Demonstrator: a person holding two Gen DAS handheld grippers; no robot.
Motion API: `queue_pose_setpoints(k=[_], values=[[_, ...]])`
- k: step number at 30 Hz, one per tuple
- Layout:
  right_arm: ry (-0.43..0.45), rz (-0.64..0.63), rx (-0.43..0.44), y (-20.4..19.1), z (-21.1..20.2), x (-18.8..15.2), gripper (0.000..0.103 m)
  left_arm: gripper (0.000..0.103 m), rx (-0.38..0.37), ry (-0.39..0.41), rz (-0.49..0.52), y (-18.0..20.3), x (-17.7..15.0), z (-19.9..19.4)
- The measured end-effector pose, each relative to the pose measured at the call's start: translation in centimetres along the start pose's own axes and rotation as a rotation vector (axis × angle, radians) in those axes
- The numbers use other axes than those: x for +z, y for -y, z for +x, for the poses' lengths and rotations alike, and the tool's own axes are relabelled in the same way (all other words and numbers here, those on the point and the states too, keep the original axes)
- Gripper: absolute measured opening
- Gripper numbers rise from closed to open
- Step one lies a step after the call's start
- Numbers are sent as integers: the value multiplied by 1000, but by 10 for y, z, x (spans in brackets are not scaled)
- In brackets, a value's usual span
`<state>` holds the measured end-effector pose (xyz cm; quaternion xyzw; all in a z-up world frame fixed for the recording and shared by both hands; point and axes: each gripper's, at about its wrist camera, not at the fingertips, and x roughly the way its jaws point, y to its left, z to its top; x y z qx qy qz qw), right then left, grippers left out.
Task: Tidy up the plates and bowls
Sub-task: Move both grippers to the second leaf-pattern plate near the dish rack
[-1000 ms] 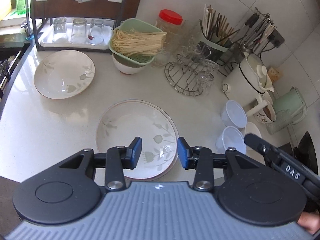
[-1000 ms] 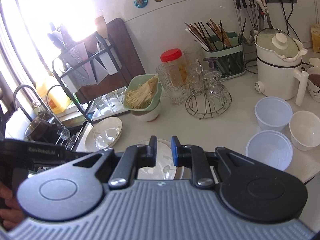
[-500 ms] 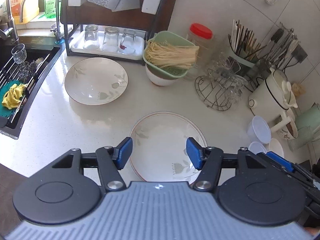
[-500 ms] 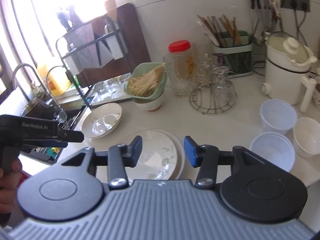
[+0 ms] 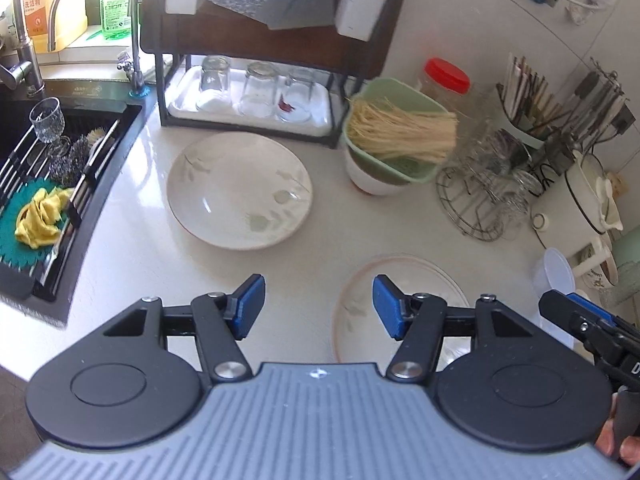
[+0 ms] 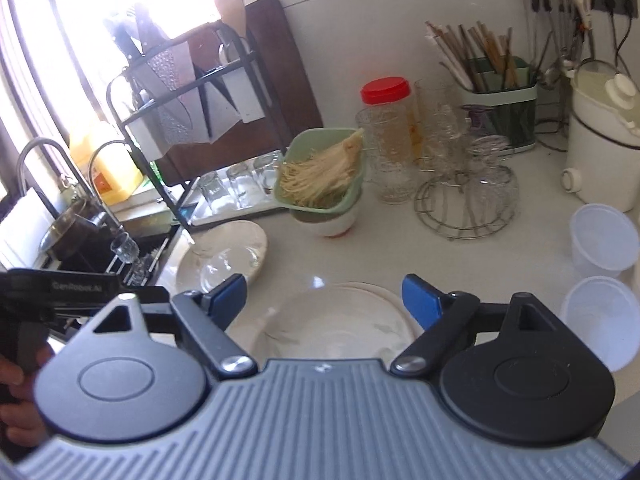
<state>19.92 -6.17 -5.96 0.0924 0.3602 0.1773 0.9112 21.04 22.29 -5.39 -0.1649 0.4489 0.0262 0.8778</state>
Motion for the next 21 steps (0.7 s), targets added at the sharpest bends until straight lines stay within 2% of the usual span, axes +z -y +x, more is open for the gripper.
queue_pose_setpoints(k=[12, 21], values=[[-27, 16, -8, -52, 55, 18, 86, 65, -37, -25, -6, -66, 46, 37], [-71, 33, -48, -72, 114, 23, 86, 65, -30, -72, -7, -113, 75, 86]])
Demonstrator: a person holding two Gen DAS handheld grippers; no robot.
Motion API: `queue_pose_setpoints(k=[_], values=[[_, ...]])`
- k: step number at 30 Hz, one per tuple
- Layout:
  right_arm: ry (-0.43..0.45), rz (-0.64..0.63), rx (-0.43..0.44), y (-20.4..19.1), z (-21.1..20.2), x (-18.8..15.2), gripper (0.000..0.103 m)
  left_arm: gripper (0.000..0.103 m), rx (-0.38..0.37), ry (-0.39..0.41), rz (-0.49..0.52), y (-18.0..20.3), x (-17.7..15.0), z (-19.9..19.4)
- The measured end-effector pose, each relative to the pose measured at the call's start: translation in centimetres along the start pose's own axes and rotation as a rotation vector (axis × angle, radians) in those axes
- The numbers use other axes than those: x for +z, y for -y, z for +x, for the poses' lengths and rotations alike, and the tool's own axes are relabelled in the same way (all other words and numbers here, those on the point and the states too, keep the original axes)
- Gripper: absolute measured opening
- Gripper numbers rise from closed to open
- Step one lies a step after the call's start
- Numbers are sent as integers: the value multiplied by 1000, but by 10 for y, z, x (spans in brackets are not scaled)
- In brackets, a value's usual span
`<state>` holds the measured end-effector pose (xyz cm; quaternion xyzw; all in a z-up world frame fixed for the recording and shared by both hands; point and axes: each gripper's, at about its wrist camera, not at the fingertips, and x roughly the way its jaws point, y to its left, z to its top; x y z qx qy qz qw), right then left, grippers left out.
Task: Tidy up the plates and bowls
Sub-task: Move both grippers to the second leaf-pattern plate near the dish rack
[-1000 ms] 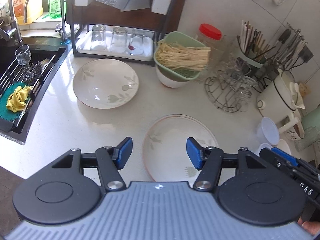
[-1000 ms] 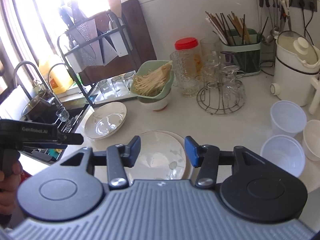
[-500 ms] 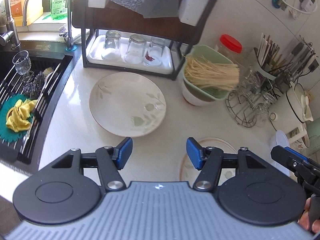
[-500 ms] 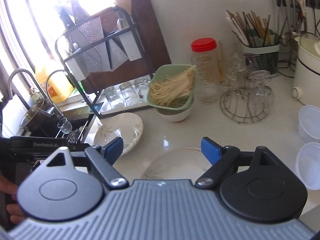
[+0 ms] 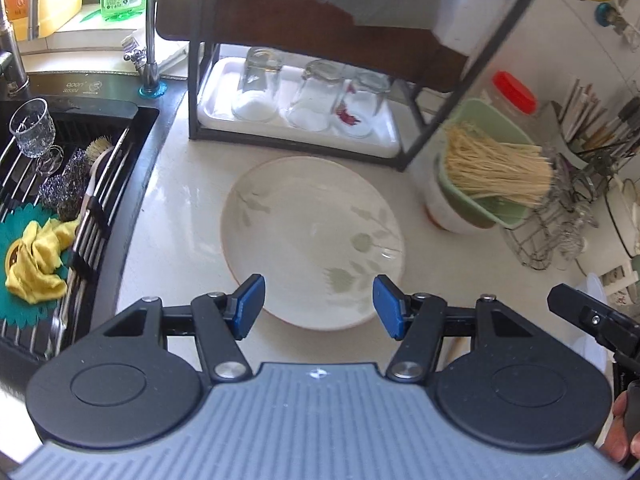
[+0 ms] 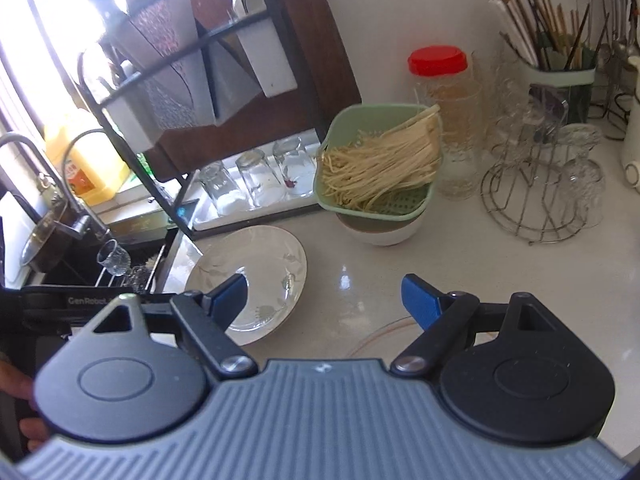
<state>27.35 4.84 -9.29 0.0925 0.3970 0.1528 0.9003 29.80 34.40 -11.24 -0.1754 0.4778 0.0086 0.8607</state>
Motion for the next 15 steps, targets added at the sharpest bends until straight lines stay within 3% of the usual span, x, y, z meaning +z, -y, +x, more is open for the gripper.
queue_pose_setpoints(k=[9, 15], values=[[-60, 53, -8, -15, 50, 5, 85, 65, 20, -42, 16, -38, 31, 38], [-116, 62, -27, -19, 78, 10, 80, 65, 18, -92, -13, -65, 45, 63]])
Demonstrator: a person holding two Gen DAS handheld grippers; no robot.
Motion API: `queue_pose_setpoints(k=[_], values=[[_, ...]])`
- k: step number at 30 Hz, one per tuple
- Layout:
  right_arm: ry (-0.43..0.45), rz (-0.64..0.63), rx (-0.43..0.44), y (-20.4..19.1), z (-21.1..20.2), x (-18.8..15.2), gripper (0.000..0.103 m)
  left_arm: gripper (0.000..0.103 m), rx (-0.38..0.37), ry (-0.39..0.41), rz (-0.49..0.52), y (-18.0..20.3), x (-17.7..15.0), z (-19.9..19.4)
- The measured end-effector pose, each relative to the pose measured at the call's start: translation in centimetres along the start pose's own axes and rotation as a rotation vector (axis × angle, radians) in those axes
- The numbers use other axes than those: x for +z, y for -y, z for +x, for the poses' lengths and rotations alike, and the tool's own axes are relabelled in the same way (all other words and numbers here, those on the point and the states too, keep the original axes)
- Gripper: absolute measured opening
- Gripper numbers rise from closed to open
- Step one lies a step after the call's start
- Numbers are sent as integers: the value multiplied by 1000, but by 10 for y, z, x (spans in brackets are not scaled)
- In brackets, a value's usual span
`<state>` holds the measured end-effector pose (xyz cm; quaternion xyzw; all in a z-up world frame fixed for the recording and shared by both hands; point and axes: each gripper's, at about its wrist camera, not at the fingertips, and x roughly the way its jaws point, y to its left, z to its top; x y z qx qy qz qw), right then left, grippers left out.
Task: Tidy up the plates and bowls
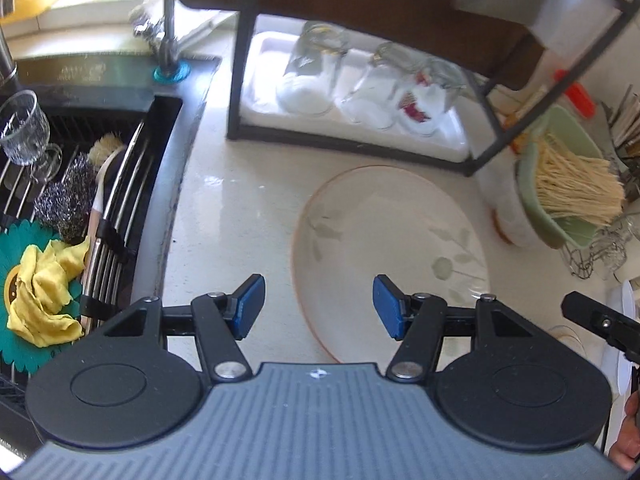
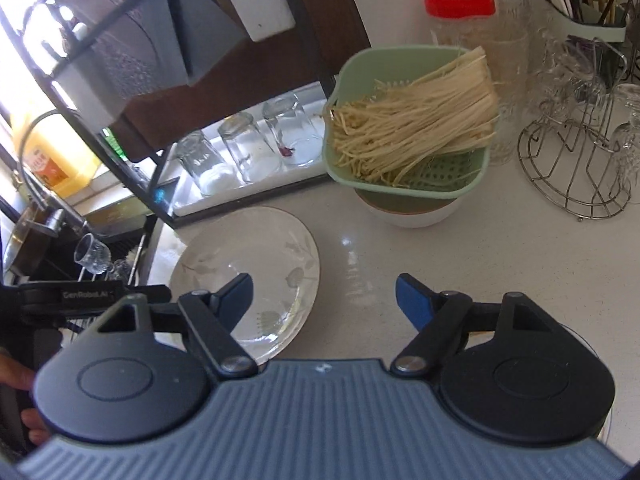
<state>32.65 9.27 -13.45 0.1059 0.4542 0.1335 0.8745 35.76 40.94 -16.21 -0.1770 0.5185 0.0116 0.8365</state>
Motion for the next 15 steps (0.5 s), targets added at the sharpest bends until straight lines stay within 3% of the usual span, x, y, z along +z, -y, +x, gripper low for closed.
queue_pose_setpoints(k=[6, 9, 12, 15], values=[[-55, 42, 6, -1, 30, 5, 75, 65, -27, -30, 24, -16, 15, 26], [-67, 68, 6, -3, 46, 4, 67, 64, -31, -75, 30, -22, 23, 43], [-101, 94, -3, -6, 63, 3, 55, 61, -55, -115, 15, -29, 31, 57], [-139, 112, -19, -8, 79, 0, 38, 54, -94, -104, 2, -34, 40, 63]])
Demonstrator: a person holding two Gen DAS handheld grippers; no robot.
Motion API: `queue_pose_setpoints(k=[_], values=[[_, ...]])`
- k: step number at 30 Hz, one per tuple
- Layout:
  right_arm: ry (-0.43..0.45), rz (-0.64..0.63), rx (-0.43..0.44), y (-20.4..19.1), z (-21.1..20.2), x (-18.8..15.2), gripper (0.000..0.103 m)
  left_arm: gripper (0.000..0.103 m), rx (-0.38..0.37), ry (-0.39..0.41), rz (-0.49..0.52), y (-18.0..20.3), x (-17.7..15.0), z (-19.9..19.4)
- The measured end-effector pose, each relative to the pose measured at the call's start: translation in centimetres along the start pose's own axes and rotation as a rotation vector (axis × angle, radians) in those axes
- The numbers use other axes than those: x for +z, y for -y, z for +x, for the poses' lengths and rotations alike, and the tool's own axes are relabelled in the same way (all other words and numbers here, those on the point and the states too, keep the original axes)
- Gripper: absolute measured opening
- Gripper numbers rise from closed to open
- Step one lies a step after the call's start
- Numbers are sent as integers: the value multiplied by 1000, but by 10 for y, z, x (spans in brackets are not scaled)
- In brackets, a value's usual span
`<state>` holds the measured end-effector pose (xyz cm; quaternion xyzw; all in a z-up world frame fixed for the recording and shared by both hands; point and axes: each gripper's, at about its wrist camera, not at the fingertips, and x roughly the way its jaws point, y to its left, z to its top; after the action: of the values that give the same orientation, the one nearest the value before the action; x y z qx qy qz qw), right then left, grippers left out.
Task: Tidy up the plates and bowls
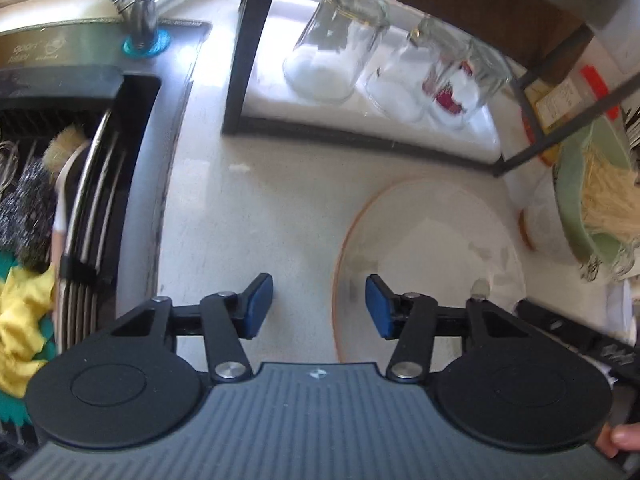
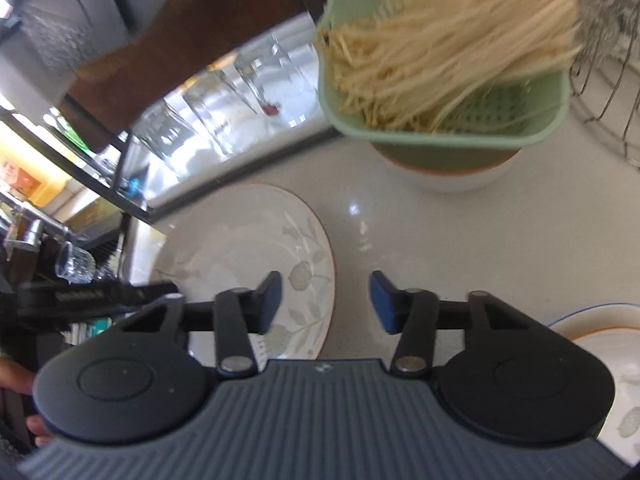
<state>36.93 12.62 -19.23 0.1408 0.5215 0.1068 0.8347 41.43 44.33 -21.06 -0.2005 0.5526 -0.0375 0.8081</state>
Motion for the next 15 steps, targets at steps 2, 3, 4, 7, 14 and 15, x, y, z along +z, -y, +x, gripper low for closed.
queue_pose_setpoints(k=[2, 3, 4, 7, 14, 15], values=[[-25, 13, -23, -1, 8, 0, 24, 43, -40, -11, -8, -1, 6, 5], [-35, 25, -24, 0, 11, -1, 23, 40, -47, -19, -1, 0, 8, 7], [-42, 31, -22, 0, 14, -2, 21, 36, -48, -22, 17, 2, 9, 9], [-39, 29, -12, -2, 16, -4, 16, 26, -56, -45, 65, 8, 10, 13], [-38, 48, 25, 0, 20, -3, 16, 23, -104, -44, 74, 9, 6, 15], [-42, 51, 31, 1, 20, -2, 16, 23, -113, -52, 66, 8, 7, 16]])
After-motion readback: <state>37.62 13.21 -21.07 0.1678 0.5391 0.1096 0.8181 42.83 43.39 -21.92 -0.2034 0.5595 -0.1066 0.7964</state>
